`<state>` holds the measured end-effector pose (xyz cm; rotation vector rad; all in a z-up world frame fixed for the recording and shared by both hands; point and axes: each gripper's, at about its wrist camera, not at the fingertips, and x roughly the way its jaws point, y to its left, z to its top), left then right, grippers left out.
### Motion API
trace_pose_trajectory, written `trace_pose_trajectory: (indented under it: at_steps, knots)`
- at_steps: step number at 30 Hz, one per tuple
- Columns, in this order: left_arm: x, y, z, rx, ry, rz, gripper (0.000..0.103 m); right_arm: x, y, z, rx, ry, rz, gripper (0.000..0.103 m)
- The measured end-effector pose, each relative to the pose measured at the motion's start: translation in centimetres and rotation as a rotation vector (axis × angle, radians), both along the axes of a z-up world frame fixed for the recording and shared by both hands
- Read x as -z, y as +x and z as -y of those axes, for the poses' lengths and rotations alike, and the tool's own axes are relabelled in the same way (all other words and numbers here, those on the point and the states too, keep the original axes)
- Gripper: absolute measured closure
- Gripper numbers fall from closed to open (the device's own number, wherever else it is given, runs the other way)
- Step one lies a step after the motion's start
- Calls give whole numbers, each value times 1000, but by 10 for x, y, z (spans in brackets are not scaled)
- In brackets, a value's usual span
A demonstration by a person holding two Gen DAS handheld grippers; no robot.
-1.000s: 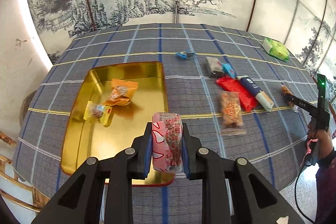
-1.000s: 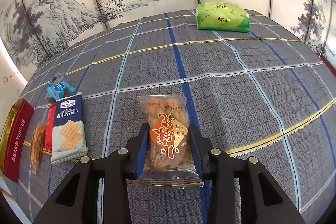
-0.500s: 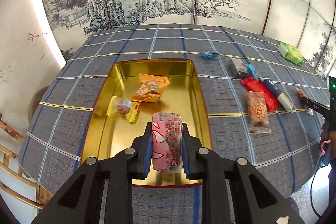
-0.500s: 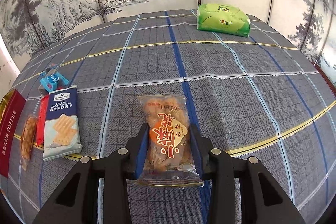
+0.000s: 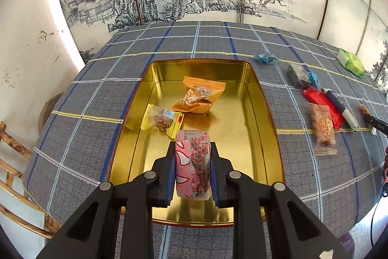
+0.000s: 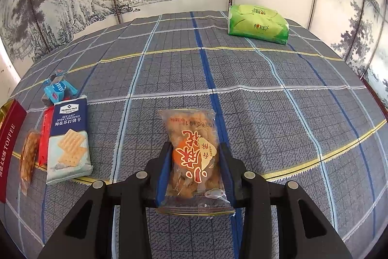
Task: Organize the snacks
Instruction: 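Lower the pink cake into the tin and open the left gripper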
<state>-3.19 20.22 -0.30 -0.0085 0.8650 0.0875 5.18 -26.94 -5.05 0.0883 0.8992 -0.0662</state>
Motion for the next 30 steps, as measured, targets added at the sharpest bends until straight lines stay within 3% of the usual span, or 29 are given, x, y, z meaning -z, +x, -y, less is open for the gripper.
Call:
trace_pose_trajectory:
  at_steps: [21,30]
  knots:
    - [17,17,-14,-37,30,-1,82,0,0,0,0,-3,-1,64]
    - [14,19,-10,-34,75,40,77,0,0,-1,0,-1,-1,64]
